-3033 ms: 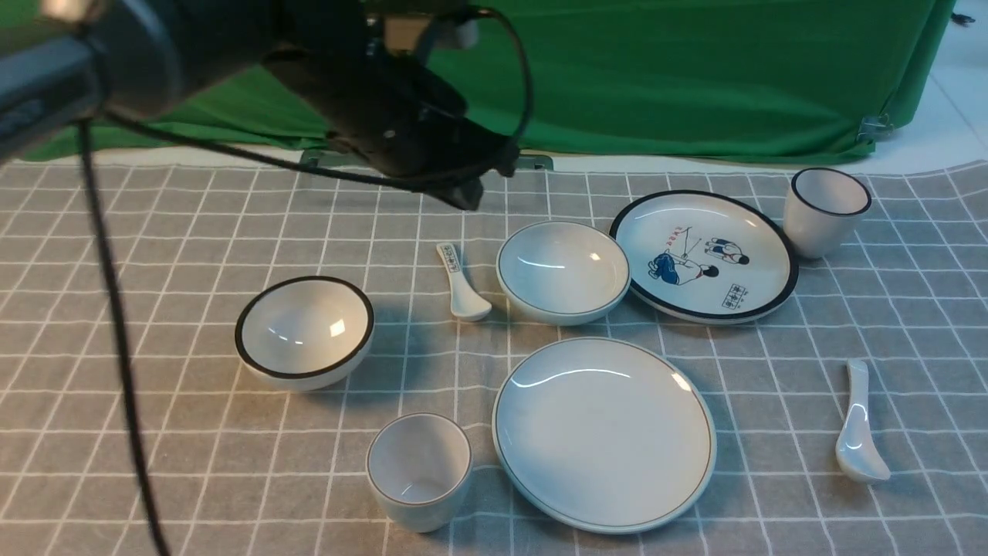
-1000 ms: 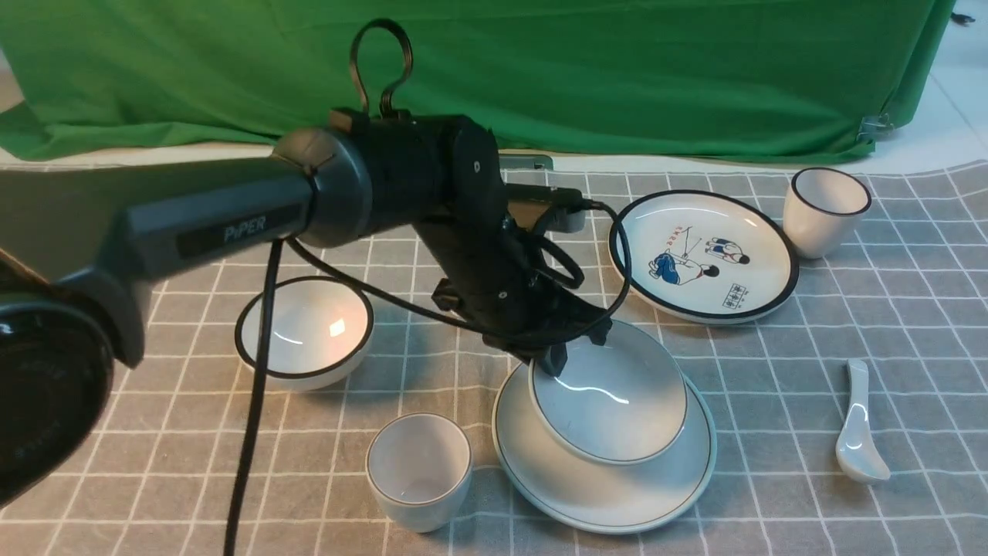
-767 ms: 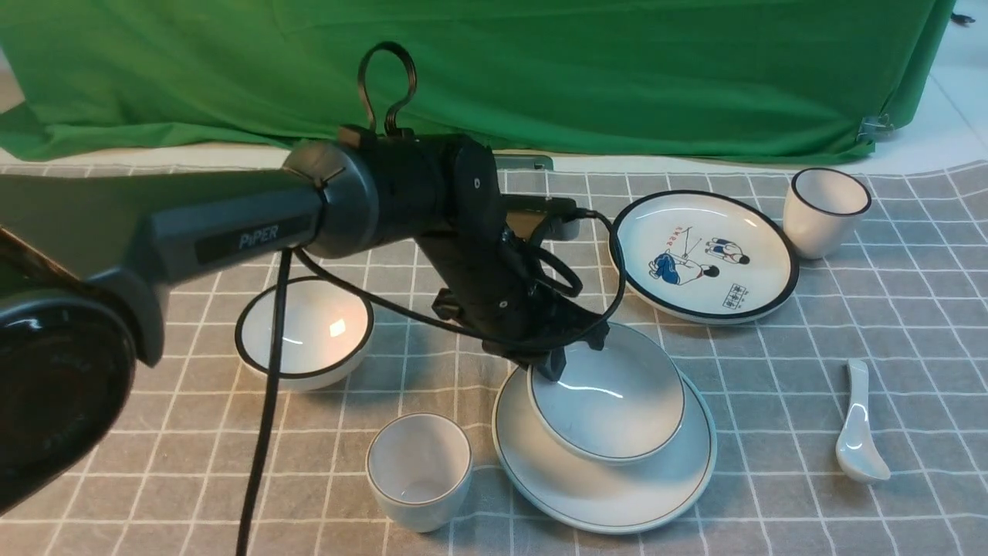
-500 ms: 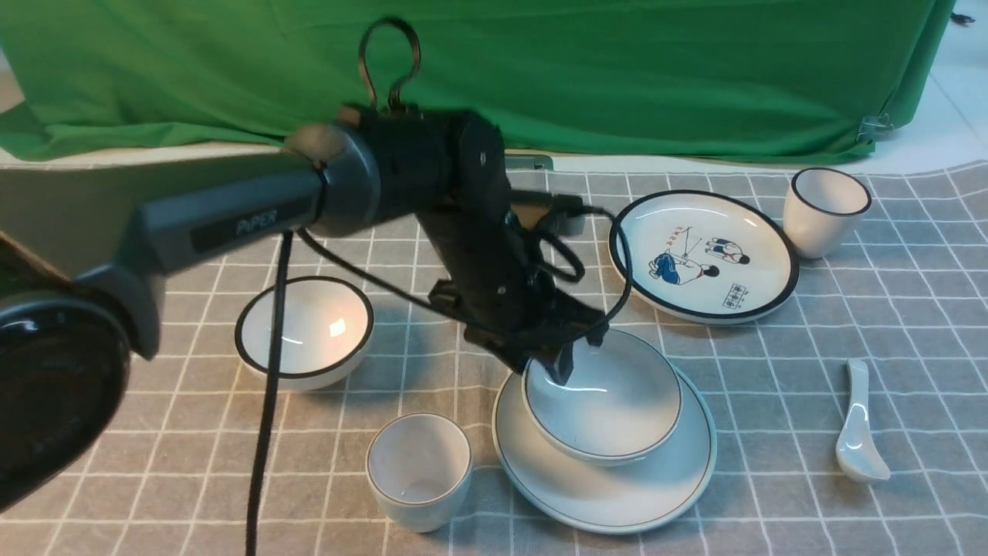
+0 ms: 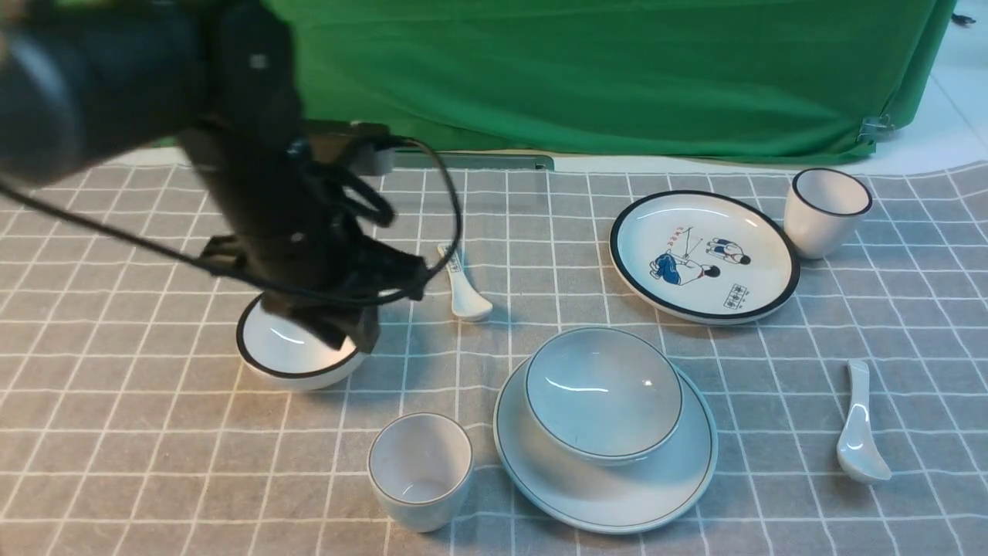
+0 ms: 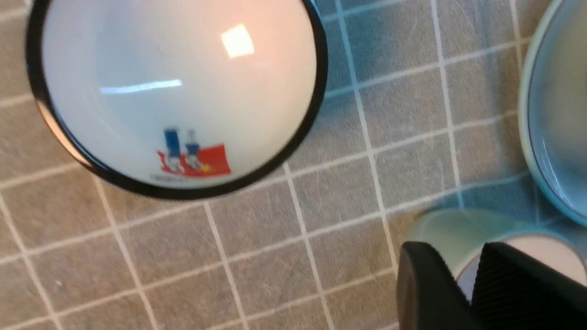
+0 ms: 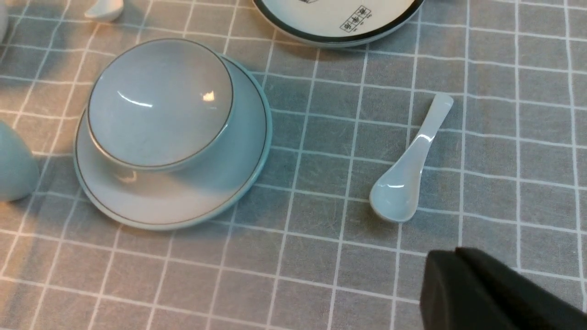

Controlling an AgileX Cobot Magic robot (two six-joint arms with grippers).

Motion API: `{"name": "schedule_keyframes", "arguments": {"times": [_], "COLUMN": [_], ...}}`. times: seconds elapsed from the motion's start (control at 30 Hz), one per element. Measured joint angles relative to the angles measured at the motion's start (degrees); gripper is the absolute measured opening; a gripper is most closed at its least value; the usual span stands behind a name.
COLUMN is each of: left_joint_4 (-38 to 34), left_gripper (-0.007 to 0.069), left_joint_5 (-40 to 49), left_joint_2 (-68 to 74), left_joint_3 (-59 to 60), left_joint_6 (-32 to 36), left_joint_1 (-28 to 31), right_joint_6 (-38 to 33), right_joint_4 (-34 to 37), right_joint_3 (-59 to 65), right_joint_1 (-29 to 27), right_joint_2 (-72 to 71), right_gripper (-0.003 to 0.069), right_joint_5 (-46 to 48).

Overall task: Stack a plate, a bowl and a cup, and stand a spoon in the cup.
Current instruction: Use the left arm to grab a blue teacup, then use the left arm to put the blue teacup into the blue rice bowl in the middle

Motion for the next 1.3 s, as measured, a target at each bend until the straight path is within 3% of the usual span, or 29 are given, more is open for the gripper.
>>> {"name": "schedule_keyframes", "arguments": {"times": [0.1, 0.33, 0.53, 0.6, 0.67, 0.77, 0.83, 1.03, 1.3], "left_joint_4": [-1.14, -1.56, -1.35, -1.17, -1.05, -0.52, -0.39, -0.92, -1.53], "left_gripper": [0.0182, 0.0454, 0.0544, 0.0497, 0.0379, 0.0103, 0.0055, 0.0032, 0.0031], "left_joint_5": [-2.20, -7.43, -7.57, -7.57, -7.42, -6.99, -6.24, -3.65, -1.86], "left_joint_2": [0.01, 0.50, 4.40, 6.62, 7.64, 7.51, 7.32, 7.60, 17.94], "left_joint_3": [3.81, 7.82, 7.87, 7.95, 8.02, 6.07, 3.56, -11.54, -23.90], "left_joint_6": [1.05, 1.30, 0.91, 0.29, -0.15, 0.42, 0.93, 0.86, -0.46], "left_joint_1": [-0.39, -4.21, -6.25, -6.36, -6.36, -6.36, -6.36, -7.53, -14.17], "right_joint_6": [0.00, 0.00, 0.00, 0.00, 0.00, 0.00, 0.00, 0.00, 0.00], "right_joint_4": [0.00, 0.00, 0.00, 0.00, 0.00, 0.00, 0.00, 0.00, 0.00], "right_joint_3": [0.00, 0.00, 0.00, 0.00, 0.00, 0.00, 0.00, 0.00, 0.00], "right_joint_1": [0.00, 0.00, 0.00, 0.00, 0.00, 0.00, 0.00, 0.00, 0.00], "right_joint_2": [0.00, 0.00, 0.00, 0.00, 0.00, 0.00, 0.00, 0.00, 0.00], "right_gripper": [0.0035, 0.0035, 0.0035, 0.0035, 0.0035, 0.0035, 0.0035, 0.0035, 0.0035], "right_joint_5": [0.00, 0.05, 0.05, 0.05, 0.05, 0.09, 0.09, 0.09, 0.09]}}
